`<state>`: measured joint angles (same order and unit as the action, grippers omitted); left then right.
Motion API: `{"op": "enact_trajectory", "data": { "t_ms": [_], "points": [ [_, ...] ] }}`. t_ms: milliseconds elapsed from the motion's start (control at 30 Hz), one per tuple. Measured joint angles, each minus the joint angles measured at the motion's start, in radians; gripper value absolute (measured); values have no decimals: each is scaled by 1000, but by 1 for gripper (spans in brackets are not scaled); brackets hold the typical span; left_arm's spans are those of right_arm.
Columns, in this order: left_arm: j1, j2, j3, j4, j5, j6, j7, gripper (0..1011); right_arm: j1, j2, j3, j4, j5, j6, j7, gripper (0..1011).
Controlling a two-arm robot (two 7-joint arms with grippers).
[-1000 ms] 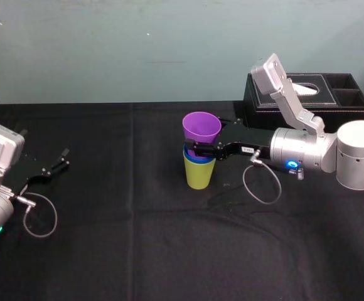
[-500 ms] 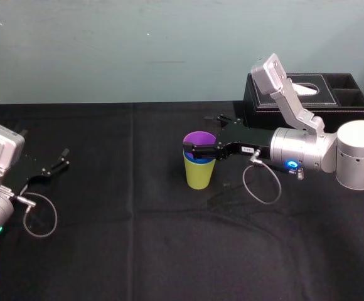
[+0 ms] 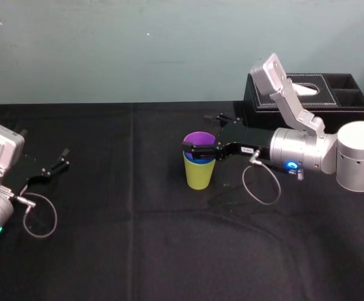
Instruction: Stack the three plastic cups sequentially using one hand.
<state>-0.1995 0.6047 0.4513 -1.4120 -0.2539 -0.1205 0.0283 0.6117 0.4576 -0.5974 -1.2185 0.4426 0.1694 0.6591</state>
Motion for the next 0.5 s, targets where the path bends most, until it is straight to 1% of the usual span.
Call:
{"op": "enact_trajectory", "data": {
  "t_ms": [100, 200, 333, 500],
  "points": [
    [0, 0, 0, 0, 0, 0, 0, 1012, -12, 7, 9, -21, 0, -2, -12, 1004],
    [0, 0, 0, 0, 0, 0, 0, 1011, -31, 18, 27, -48, 4, -4, -31, 1004],
    [0, 0, 0, 0, 0, 0, 0, 1011, -64, 38, 57, -86, 5, -10, -72, 1004],
    [0, 0, 0, 0, 0, 0, 0, 1011, -96, 60, 88, -112, -4, -23, -112, 1004]
  ]
}}
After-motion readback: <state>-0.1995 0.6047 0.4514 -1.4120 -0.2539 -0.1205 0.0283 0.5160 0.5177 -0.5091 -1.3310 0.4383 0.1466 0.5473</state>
